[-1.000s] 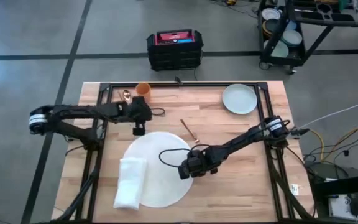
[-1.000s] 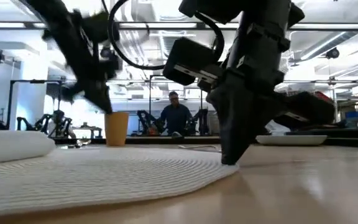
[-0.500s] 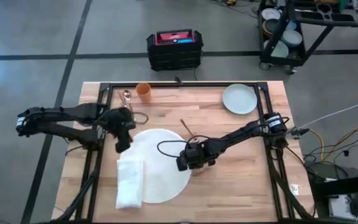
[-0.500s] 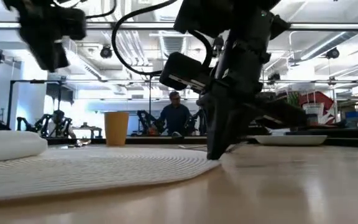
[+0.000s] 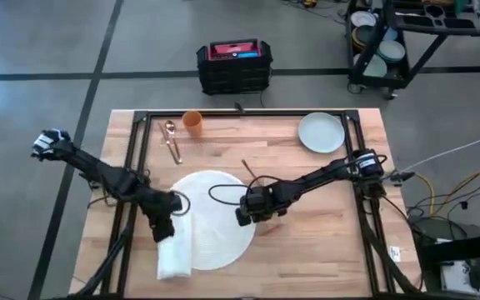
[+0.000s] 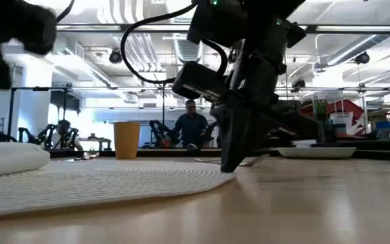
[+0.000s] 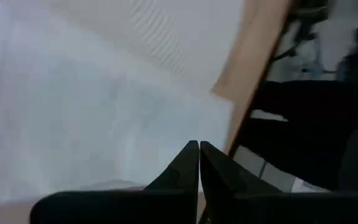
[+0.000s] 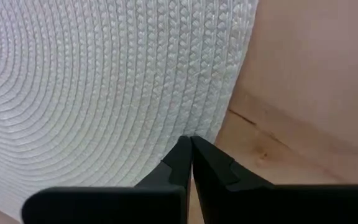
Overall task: Set table place
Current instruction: Adjust the white mat on the table
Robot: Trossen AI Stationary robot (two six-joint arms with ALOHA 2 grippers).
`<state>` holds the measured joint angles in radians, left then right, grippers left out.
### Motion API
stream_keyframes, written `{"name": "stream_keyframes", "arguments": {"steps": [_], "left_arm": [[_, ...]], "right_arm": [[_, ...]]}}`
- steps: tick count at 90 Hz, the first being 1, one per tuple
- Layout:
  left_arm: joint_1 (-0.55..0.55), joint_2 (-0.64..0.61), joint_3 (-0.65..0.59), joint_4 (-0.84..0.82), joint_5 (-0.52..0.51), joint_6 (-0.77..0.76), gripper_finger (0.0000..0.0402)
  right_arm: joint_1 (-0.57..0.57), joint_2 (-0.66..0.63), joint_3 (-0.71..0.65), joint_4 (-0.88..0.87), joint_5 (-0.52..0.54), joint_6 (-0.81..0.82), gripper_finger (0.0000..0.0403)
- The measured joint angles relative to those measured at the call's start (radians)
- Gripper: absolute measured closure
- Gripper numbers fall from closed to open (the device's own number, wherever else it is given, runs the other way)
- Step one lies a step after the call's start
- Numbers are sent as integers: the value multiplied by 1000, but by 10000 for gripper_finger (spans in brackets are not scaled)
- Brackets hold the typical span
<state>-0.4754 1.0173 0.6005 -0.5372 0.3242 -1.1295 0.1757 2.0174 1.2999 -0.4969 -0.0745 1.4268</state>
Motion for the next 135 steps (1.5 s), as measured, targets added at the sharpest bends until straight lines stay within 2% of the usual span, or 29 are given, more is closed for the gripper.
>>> {"name": "stream_keyframes", "arguments": {"steps": [17, 44, 74, 101, 127, 135], "left_arm": [[-14, 98, -62, 122, -42, -16, 402], [-14, 231, -125, 111, -59, 75, 401], [21, 285, -159, 137, -64, 263, 401], [181, 277, -160, 117, -126, 407, 401], [352, 270, -147, 63, -195, 580, 401], [394, 267, -141, 42, -232, 589, 401]], "right_arm": [[0, -1, 0, 0, -6, -2, 403], [1, -5, -1, -9, -50, 5, 403], [76, -6, -10, -33, -137, 77, 403], [121, -4, -15, 49, -171, 200, 403], [121, -4, -14, 60, -169, 216, 403], [119, -4, -13, 56, -170, 215, 403]]}}
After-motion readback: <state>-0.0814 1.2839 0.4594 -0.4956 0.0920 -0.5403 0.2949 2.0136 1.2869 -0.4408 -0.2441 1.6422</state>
